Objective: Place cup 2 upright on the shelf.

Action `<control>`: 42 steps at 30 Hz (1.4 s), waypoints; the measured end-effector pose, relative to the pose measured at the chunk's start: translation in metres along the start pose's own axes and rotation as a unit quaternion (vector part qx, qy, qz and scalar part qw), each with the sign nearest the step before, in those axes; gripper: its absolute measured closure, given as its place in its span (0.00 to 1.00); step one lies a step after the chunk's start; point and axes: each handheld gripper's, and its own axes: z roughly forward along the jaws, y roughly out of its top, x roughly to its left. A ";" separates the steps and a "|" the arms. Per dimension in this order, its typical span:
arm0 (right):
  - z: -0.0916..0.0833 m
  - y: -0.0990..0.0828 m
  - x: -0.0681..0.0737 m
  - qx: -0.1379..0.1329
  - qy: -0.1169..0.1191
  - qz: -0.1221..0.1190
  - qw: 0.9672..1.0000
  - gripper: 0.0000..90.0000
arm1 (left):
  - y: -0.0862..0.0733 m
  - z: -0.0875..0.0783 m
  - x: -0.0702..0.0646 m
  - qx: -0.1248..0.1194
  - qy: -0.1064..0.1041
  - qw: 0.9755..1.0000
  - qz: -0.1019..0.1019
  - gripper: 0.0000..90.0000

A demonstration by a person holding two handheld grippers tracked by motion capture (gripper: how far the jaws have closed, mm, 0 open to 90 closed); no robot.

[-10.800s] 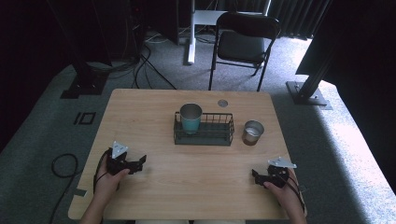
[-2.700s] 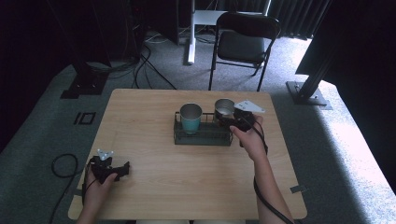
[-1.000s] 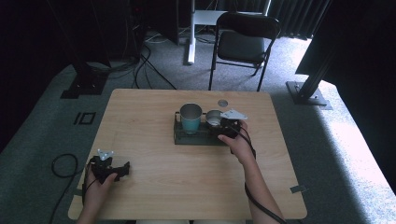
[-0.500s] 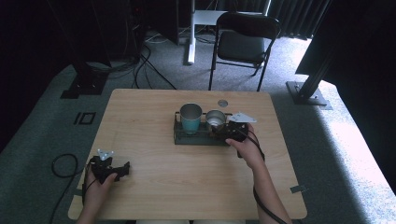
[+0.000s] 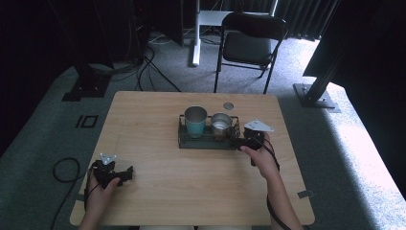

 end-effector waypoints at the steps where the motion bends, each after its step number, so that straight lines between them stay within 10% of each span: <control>1: -0.001 -0.001 -0.001 0.000 0.000 -0.001 1.000 0.12 | 0.000 0.000 0.000 0.000 0.000 1.000 0.000 0.03; 42: -0.044 -0.054 -0.033 0.049 -0.030 -0.003 0.998 0.12 | 0.000 0.000 0.000 0.000 0.000 1.000 -0.001 0.03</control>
